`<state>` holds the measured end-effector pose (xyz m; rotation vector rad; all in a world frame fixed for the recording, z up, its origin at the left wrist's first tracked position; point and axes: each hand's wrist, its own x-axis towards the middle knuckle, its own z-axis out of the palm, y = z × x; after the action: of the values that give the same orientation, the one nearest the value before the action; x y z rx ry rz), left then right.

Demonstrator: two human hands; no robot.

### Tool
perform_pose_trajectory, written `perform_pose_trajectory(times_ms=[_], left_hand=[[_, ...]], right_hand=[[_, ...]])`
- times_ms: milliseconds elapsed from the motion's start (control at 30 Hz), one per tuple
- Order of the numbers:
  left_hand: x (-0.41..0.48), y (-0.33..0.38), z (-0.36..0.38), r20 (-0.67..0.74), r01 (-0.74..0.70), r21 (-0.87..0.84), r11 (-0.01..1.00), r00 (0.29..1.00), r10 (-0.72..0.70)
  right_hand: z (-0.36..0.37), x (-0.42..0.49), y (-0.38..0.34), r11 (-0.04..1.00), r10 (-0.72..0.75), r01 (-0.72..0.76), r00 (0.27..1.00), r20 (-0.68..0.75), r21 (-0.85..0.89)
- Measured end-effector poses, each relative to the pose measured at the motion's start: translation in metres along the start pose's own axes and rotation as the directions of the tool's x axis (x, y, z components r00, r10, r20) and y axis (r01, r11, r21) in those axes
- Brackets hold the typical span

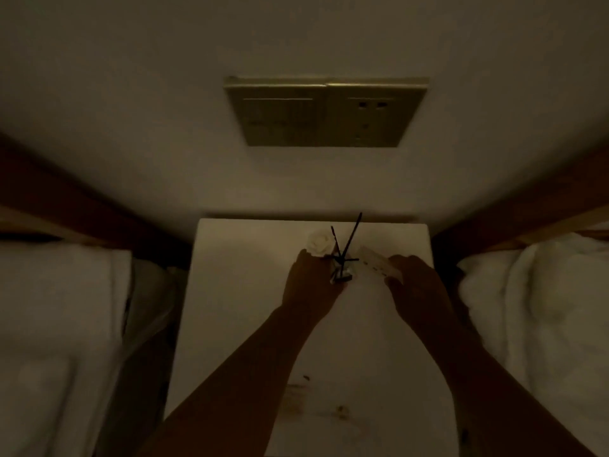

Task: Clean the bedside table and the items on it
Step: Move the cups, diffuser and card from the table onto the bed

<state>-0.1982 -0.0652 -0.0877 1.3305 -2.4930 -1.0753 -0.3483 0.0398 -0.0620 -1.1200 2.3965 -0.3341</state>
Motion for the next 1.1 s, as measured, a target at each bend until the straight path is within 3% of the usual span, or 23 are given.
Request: perform_pose_trajectory(times_ms=[167,267,367,533,600,733,867,967,1100], left_hand=[[-0.065,-0.048,-0.050,-0.073,0.128,-0.198,0.972,0.987,-0.144],[-0.109,-0.090,-0.085,-0.044,0.256,-0.359,0.897,0.956,-0.291],[-0.157,-0.137,-0.119,-0.030,0.432,-0.326,0.841,0.884,-0.466],[-0.239,-0.201,-0.170,-0.176,0.432,-0.499,0.751,0.798,-0.576],[-0.277,-0.226,-0.194,-0.272,0.400,-0.577,0.713,0.729,-0.629],[-0.349,-0.276,-0.227,-0.383,0.455,-0.578,0.678,0.582,-0.718],[-0.407,-0.322,-0.245,-0.415,0.509,-0.608,0.609,0.450,-0.791],[-0.443,-0.353,-0.255,-0.438,0.514,-0.668,0.538,0.312,-0.843],[-0.469,-0.386,-0.260,-0.482,0.500,-0.699,0.511,0.200,-0.853]], right_hand=[[0.013,-0.020,-0.056,0.989,-0.141,0.146,0.983,0.114,-0.036],[0.030,-0.033,-0.106,0.964,-0.252,0.265,0.947,0.201,-0.038],[0.051,-0.047,-0.164,0.929,-0.348,0.369,0.899,0.265,-0.032],[0.096,-0.079,-0.268,0.850,-0.482,0.526,0.785,0.389,-0.008],[0.121,-0.097,-0.315,0.819,-0.528,0.573,0.735,0.426,0.028],[0.166,-0.142,-0.400,0.723,-0.614,0.689,0.606,0.506,0.053],[0.203,-0.185,-0.468,0.603,-0.692,0.794,0.475,0.544,0.075],[0.235,-0.214,-0.512,0.501,-0.735,0.862,0.374,0.565,0.081],[0.275,-0.241,-0.554,0.405,-0.744,0.913,0.296,0.599,0.052]])
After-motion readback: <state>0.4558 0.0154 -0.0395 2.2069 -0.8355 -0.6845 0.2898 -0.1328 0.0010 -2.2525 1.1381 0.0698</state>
